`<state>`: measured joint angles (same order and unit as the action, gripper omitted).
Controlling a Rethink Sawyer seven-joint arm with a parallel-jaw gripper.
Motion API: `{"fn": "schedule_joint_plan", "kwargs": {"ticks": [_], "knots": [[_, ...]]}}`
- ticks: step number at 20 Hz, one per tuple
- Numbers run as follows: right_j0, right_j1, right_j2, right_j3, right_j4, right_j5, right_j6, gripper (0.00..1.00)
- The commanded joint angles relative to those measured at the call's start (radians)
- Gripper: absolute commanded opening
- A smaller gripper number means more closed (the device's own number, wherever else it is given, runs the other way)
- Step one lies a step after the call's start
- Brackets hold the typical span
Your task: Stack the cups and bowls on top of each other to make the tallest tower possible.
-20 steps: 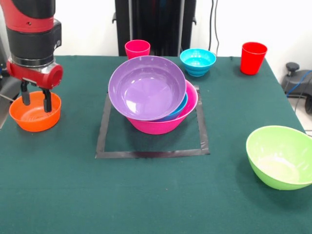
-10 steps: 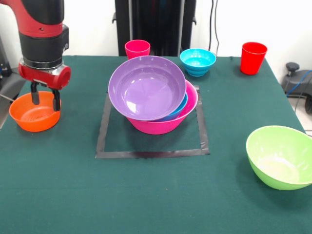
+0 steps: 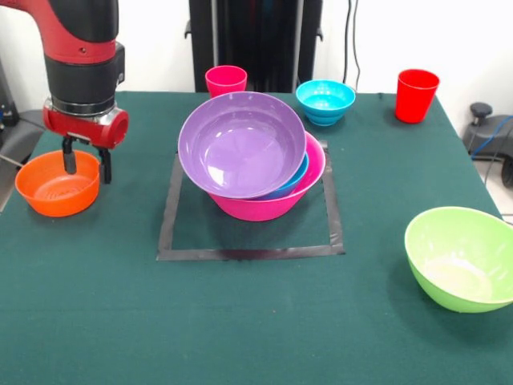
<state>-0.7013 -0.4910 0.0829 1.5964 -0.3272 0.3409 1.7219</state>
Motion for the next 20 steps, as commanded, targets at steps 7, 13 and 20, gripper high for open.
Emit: {"fn": "schedule_joint_plan", "kwargs": {"ticks": [7,13,20], "knots": [[-0.036,0.142,0.104,-0.007,-0.092,-0.106,-0.021,1.00],[-0.043,0.198,0.099,-0.028,-0.110,-0.142,-0.008,1.00],[-0.042,0.204,0.081,-0.032,-0.132,-0.156,-0.002,1.00]]}}
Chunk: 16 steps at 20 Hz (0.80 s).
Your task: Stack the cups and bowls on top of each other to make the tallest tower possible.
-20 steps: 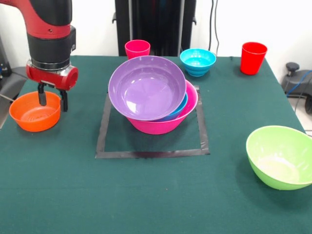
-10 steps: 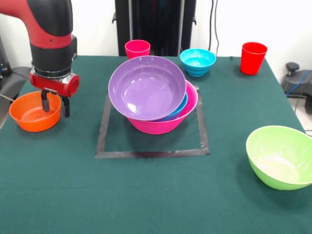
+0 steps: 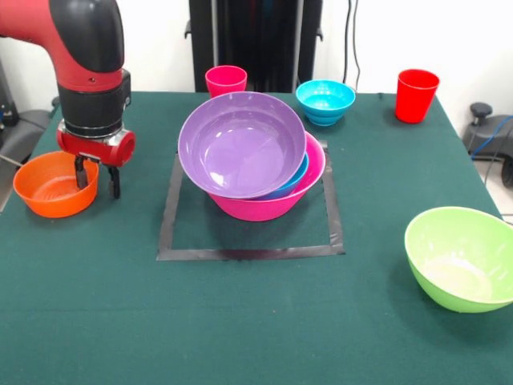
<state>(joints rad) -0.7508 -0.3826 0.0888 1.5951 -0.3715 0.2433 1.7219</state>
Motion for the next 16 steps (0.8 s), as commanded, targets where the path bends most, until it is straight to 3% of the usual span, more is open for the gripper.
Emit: {"fn": "schedule_joint_plan", "kwargs": {"ticks": [1,8,9,12,14,16], "knots": [[0.005,0.100,0.078,-0.037,-0.090,-0.059,-0.005,1.00],[-0.002,0.122,0.077,-0.064,-0.116,-0.076,-0.025,1.00],[0.002,0.121,0.075,-0.068,-0.127,-0.083,-0.028,0.00],[0.001,0.118,0.083,-0.056,-0.107,-0.093,-0.002,0.00],[0.028,0.100,0.080,-0.076,-0.102,-0.023,-0.030,0.00],[0.051,0.075,0.068,-0.070,-0.053,0.002,0.023,0.00]]}}
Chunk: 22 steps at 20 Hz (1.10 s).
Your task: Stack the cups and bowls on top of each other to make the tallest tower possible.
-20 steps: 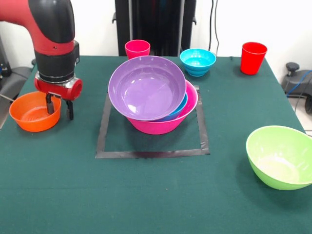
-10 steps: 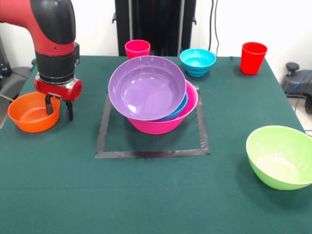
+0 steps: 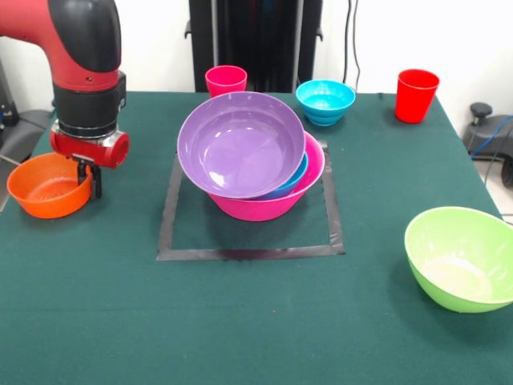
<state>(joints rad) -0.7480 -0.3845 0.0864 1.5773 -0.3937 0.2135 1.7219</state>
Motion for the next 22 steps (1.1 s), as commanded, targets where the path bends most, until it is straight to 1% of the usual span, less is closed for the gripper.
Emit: {"fn": "schedule_joint_plan", "kwargs": {"ticks": [1,5,9,13,16,18,22], "knots": [[0.048,0.064,0.071,-0.032,-0.026,0.029,0.034,0.00],[0.072,0.018,0.077,-0.038,0.009,0.114,0.030,0.00],[0.088,0.002,0.082,-0.055,0.036,0.167,0.033,0.00],[0.156,-0.069,0.044,-0.049,0.095,0.258,0.093,0.00],[0.213,-0.122,0.012,-0.070,0.144,0.367,0.125,0.00],[0.246,-0.145,-0.010,-0.103,0.172,0.445,0.138,0.00],[0.306,-0.156,-0.053,-0.221,0.204,0.624,0.148,0.00]]}}
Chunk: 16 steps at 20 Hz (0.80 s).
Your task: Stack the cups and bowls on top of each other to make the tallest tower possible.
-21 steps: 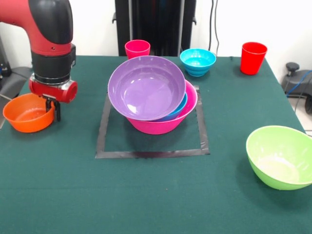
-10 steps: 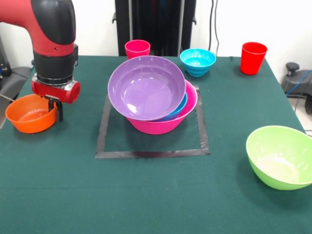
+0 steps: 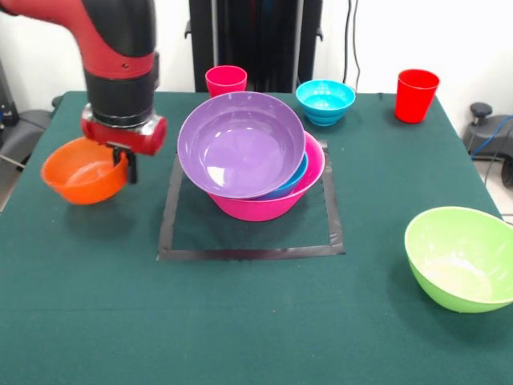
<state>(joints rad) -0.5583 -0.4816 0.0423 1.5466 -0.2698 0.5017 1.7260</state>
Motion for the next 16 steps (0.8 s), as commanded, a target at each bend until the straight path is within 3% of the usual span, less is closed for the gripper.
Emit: {"fn": "schedule_joint_plan", "kwargs": {"ticks": [1,11,16], "knots": [[0.128,-0.055,-0.016,-0.222,0.084,0.374,0.148,0.00],[0.181,-0.011,-0.038,-0.487,0.072,0.629,0.097,0.00],[0.207,0.015,-0.053,-0.596,0.067,0.727,0.131,0.00]]}}
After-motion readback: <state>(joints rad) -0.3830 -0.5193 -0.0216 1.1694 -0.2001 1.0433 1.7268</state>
